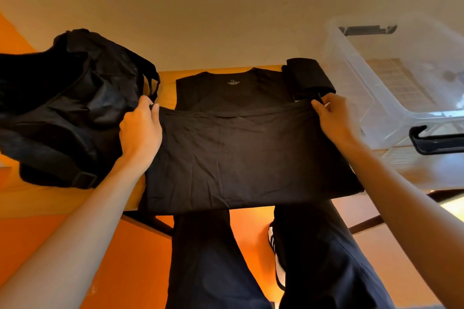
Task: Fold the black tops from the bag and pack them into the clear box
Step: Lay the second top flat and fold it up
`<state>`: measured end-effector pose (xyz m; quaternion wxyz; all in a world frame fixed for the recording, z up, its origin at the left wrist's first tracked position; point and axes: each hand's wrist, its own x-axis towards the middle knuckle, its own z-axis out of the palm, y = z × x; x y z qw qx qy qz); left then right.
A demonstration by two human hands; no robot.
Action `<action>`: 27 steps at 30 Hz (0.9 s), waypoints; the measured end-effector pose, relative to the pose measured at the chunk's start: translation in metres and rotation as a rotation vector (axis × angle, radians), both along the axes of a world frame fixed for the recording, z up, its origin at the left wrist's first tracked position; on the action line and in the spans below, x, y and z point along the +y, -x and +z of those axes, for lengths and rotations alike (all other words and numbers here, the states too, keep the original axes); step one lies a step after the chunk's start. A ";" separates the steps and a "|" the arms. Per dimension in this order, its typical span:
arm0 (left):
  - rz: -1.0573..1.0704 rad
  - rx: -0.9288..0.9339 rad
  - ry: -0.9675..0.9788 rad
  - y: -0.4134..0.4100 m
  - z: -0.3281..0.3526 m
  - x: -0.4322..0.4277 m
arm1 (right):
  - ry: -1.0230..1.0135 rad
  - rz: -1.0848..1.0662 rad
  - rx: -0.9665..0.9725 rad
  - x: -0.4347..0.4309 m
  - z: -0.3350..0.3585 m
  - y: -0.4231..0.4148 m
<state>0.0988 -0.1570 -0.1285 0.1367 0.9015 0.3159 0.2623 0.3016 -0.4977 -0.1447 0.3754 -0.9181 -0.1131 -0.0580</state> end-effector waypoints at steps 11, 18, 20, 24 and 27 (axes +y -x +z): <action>-0.058 0.009 -0.070 -0.007 -0.001 -0.013 | 0.386 -0.061 -0.076 0.011 0.012 0.007; -0.427 0.411 -0.057 -0.002 -0.011 -0.079 | 0.570 0.444 -0.248 0.074 0.012 0.067; -0.433 0.476 -0.070 -0.005 -0.023 -0.081 | 0.637 0.570 -0.193 0.094 0.002 0.078; -0.363 0.538 -0.095 -0.002 -0.034 -0.071 | 0.659 0.611 -0.079 0.105 -0.012 0.085; -0.322 0.577 -0.089 0.001 -0.032 -0.056 | 0.667 0.525 -0.031 0.096 -0.014 0.075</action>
